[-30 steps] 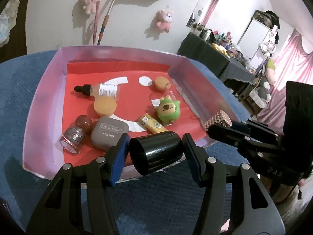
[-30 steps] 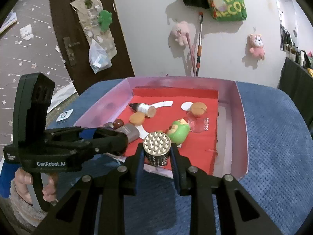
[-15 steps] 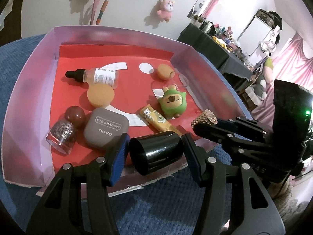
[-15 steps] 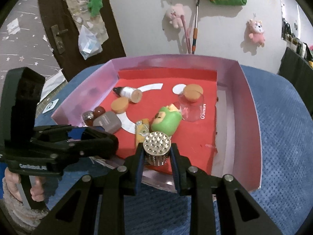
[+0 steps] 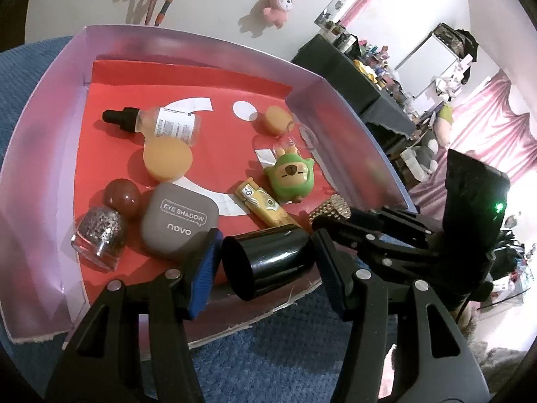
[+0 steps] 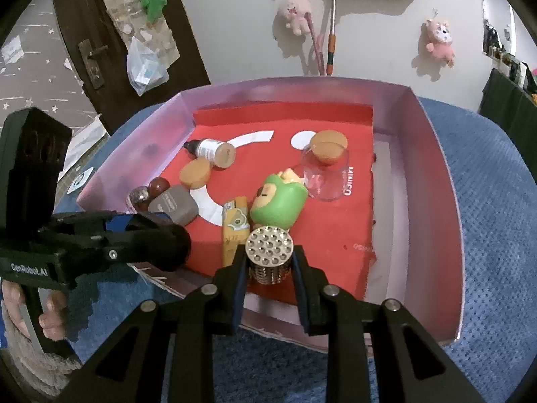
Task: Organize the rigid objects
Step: 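Carry the black cylinder and studded metal cylinder into the box with both tools, then lower both cylinders onto the red paper and open both tools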
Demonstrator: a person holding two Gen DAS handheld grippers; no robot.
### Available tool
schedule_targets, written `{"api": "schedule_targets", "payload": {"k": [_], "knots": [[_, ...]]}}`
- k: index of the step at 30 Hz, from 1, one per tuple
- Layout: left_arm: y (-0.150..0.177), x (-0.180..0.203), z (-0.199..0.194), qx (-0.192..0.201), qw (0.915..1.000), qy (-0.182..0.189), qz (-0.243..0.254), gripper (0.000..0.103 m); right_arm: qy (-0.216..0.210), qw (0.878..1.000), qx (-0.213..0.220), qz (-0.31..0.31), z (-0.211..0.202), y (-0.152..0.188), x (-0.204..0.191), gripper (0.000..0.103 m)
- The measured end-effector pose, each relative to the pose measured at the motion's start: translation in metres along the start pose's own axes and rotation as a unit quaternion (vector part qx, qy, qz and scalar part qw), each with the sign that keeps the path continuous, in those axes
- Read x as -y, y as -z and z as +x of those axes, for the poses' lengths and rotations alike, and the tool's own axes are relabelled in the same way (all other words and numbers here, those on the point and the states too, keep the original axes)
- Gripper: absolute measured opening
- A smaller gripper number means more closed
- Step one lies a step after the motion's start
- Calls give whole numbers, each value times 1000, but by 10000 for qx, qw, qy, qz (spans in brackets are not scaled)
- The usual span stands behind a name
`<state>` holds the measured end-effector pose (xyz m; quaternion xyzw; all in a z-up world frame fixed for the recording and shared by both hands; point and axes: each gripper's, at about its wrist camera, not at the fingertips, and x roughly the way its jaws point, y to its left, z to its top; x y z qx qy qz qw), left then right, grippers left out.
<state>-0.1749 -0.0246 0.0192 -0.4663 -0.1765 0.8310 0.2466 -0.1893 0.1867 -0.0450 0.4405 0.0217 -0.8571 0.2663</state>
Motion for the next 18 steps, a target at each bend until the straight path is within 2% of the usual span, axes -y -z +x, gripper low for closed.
{"api": "schedule_targets", "payload": {"k": [4, 8, 12, 18], "knots": [[-5, -7, 1, 41, 9999, -50, -93, 54, 41, 10000, -88, -15, 5, -1, -1, 28], [-7, -3, 7, 22, 9997, -243, 44, 54, 68, 9999, -112, -8, 8, 0, -2, 28], [-5, 8, 13, 156, 9962, -761, 405, 54, 78, 9999, -129, 3, 11, 1, -3, 28], [2, 23, 21, 310, 9853, -1395, 934, 54, 104, 9999, -99, 5, 14, 1, -4, 28]]}}
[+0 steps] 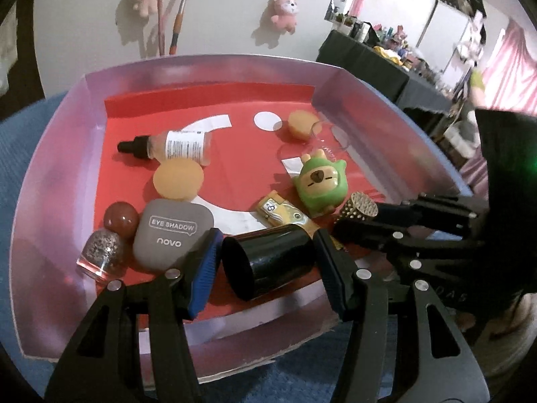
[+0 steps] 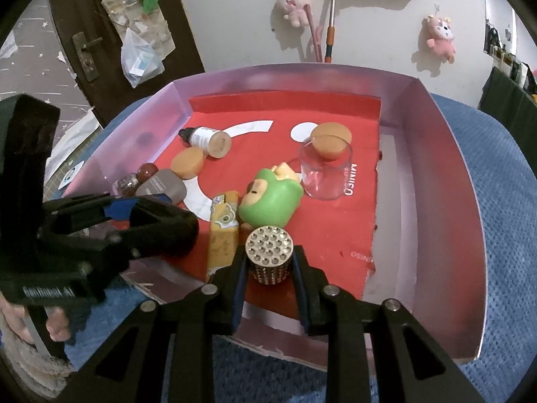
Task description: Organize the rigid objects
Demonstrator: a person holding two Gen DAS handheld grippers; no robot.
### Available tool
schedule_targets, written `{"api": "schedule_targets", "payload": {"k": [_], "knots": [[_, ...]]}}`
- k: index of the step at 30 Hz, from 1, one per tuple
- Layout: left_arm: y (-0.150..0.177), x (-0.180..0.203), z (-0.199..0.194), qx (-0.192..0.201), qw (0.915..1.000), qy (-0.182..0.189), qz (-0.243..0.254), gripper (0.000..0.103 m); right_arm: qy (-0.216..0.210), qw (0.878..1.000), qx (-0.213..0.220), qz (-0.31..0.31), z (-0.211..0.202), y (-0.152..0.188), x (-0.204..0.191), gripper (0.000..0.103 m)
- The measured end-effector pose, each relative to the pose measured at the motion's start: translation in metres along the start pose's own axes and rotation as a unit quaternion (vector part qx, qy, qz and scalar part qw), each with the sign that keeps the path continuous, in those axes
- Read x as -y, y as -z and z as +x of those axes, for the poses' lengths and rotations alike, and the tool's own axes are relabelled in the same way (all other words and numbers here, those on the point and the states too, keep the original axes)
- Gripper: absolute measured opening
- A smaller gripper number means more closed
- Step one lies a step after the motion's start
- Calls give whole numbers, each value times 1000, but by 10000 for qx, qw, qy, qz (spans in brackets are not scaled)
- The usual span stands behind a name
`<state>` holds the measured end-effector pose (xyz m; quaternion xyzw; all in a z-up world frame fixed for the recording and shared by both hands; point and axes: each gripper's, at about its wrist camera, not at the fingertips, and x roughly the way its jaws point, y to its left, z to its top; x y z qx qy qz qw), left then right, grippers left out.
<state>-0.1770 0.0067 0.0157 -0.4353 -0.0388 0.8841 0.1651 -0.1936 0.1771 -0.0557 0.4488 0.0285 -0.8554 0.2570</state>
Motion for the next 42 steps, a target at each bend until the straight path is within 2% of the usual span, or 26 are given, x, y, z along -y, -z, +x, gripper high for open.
{"api": "schedule_targets", "payload": {"k": [12, 17, 19, 21, 25, 27, 29, 31, 35, 37, 39, 40, 42], "knots": [[1, -4, -1, 5, 10000, 48, -82, 54, -8, 10000, 27, -13, 5, -2, -1, 28], [5, -1, -4, 27, 10000, -64, 24, 54, -22, 10000, 60, -44, 3, -2, -2, 30], [6, 0, -6, 33, 10000, -66, 27, 54, -86, 9999, 84, -17, 3, -1, -2, 42], [7, 0, -7, 32, 10000, -35, 4, 54, -92, 9999, 115, -45, 2, -1, -5, 49], [11, -2, -13, 71, 10000, -33, -22, 55, -93, 9998, 184, -33, -3, 1, -7, 50], [14, -2, -19, 144, 9999, -51, -62, 61, -16, 9996, 293, -41, -9, 2, -7, 51], [16, -4, -27, 247, 9996, -60, -131, 75, 38, 9991, 423, -7, -17, 3, -8, 55], [18, -4, -33, 363, 9991, -162, -159, 78, 102, 9982, 582, 39, -25, 5, -9, 58], [23, -6, -46, 522, 9977, -339, -249, 79, 228, 9967, 765, 108, -35, 10, -15, 59], [26, -7, -51, 612, 9966, -477, -281, 80, 370, 9954, 875, 135, -39, 15, -19, 68], [28, -8, -56, 704, 9951, -607, -327, 87, 478, 9938, 982, 201, -43, 19, -22, 74], [30, -9, -60, 767, 9940, -693, -368, 93, 506, 9932, 1013, 250, -44, 20, -22, 74], [33, -11, -64, 851, 9923, -788, -429, 96, 527, 9923, 1057, 372, -45, 24, -21, 75]]}}
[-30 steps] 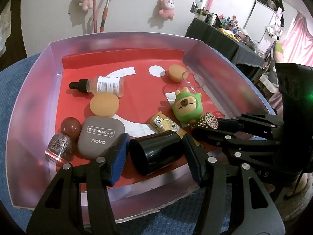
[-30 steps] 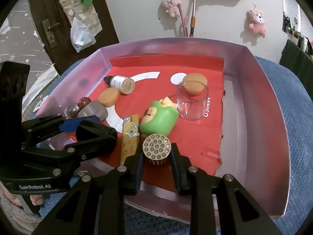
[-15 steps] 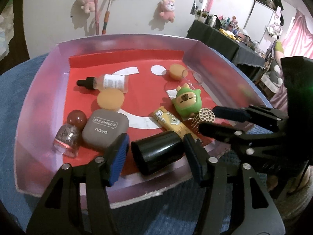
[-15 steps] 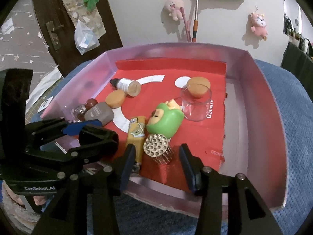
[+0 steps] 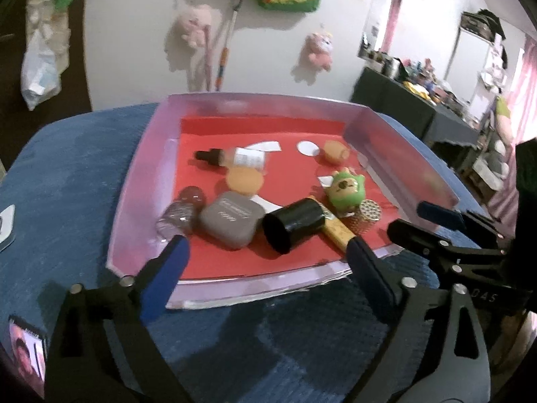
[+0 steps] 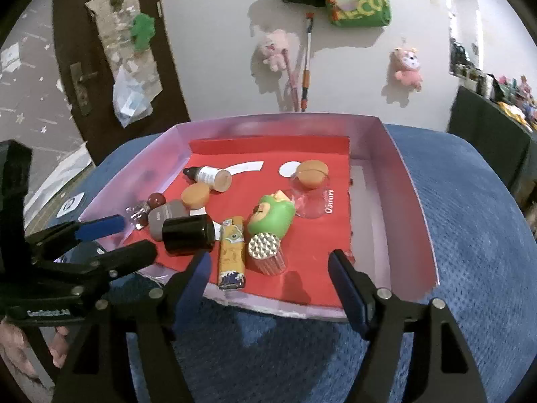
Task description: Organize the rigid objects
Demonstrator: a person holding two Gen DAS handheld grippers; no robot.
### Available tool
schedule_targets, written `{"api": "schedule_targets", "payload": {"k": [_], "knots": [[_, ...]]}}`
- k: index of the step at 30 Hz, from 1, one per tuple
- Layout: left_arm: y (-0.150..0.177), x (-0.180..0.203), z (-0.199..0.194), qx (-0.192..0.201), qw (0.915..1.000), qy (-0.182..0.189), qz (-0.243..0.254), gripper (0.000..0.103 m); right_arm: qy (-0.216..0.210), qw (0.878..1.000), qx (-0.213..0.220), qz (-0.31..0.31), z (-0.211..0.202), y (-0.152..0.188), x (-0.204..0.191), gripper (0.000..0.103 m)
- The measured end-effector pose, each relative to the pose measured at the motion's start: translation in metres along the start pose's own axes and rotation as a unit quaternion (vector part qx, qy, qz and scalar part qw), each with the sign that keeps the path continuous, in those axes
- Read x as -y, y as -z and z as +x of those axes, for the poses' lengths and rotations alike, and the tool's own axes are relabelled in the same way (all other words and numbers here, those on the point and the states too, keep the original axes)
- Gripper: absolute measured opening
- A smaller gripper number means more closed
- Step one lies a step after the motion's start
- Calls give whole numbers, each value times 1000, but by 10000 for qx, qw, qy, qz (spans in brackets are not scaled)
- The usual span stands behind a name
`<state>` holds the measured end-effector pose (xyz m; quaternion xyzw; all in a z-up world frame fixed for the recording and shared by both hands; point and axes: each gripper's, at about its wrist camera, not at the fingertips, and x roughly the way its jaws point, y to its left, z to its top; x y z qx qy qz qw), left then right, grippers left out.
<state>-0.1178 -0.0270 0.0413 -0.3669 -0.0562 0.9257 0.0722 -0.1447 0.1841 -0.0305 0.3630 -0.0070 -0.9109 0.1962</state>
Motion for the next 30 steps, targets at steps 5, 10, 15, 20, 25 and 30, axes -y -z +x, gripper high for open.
{"api": "schedule_targets", "payload": {"k": [5, 10, 15, 20, 25, 30], "knots": [[6, -7, -1, -4, 9998, -152, -96, 96, 219, 9997, 19, 69, 0, 7, 2, 78], [11, -9, 5, -116, 9996, -244, -86, 96, 284, 9996, 39, 16, 0, 9, 1, 81], [13, -10, 7, -130, 9995, -281, -111, 96, 278, 9996, 44, 24, 0, 10, 1, 82], [13, -10, 4, -103, 9994, -307, -119, 96, 243, 9997, 65, 36, -3, 9, 1, 85], [18, -7, -7, 7, 9991, -412, -112, 97, 140, 9998, 92, 71, -14, 12, -1, 91], [30, -2, -21, 125, 9983, -575, -24, 98, 117, 9998, 85, 105, -27, 23, -4, 99]]}}
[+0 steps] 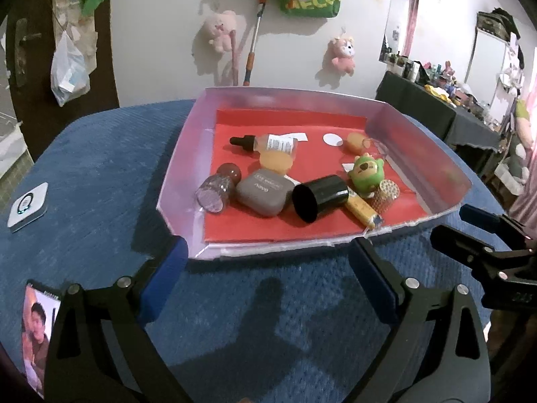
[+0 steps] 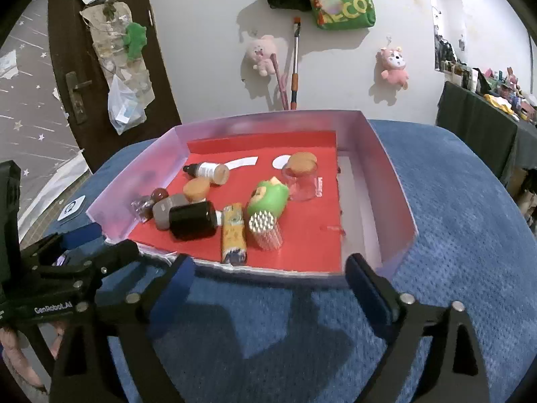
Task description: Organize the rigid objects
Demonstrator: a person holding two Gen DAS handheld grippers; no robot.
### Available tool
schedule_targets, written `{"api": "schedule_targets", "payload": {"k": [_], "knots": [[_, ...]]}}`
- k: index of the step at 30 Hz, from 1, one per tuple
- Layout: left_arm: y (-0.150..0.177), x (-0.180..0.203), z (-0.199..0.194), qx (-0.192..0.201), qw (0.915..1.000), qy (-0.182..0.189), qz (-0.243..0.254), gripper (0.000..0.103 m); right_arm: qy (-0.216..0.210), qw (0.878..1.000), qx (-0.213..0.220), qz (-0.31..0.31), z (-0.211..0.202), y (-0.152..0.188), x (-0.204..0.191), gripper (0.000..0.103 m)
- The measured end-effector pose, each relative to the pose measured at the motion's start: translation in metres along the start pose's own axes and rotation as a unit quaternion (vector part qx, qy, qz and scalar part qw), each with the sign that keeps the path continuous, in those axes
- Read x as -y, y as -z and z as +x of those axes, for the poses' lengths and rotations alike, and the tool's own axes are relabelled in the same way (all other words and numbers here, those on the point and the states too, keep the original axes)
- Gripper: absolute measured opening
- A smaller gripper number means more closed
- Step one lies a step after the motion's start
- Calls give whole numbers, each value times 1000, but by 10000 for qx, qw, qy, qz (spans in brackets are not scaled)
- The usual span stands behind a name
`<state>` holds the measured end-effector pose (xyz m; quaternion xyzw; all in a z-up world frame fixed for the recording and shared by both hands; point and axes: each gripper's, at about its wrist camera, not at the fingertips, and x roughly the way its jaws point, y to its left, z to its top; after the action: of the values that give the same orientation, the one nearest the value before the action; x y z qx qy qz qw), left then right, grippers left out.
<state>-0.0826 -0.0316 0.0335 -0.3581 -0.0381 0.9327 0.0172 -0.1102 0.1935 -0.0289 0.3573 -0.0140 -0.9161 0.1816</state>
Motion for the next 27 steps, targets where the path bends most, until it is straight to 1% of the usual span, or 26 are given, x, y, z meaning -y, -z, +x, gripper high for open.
{"api": "schedule_targets", "payload": {"k": [5, 9, 12, 15, 19, 22, 27], "knots": [[14, 7, -3, 2, 9997, -186, 175, 98, -18, 9999, -116, 82, -3, 14, 1, 99], [21, 4, 5, -281, 9996, 9, 75, 98, 34, 9996, -235, 127, 1, 25, 3, 99], [26, 1, 9, -406, 9992, 62, -11, 98, 62, 9994, -312, 156, 4, 33, 4, 100], [32, 0, 10, -429, 9991, 9, -31, 98, 167, 9991, -371, 149, 7, 39, 6, 100], [38, 3, 11, -402, 9991, -131, -1, 98, 171, 9986, -464, 192, 12, 45, 9, 100], [40, 1, 15, -525, 9986, -74, -56, 98, 200, 9986, -457, 163, 12, 46, 8, 100], [39, -2, 16, -547, 9984, -69, -133, 98, 227, 9986, -452, 141, 12, 46, 7, 101]]}}
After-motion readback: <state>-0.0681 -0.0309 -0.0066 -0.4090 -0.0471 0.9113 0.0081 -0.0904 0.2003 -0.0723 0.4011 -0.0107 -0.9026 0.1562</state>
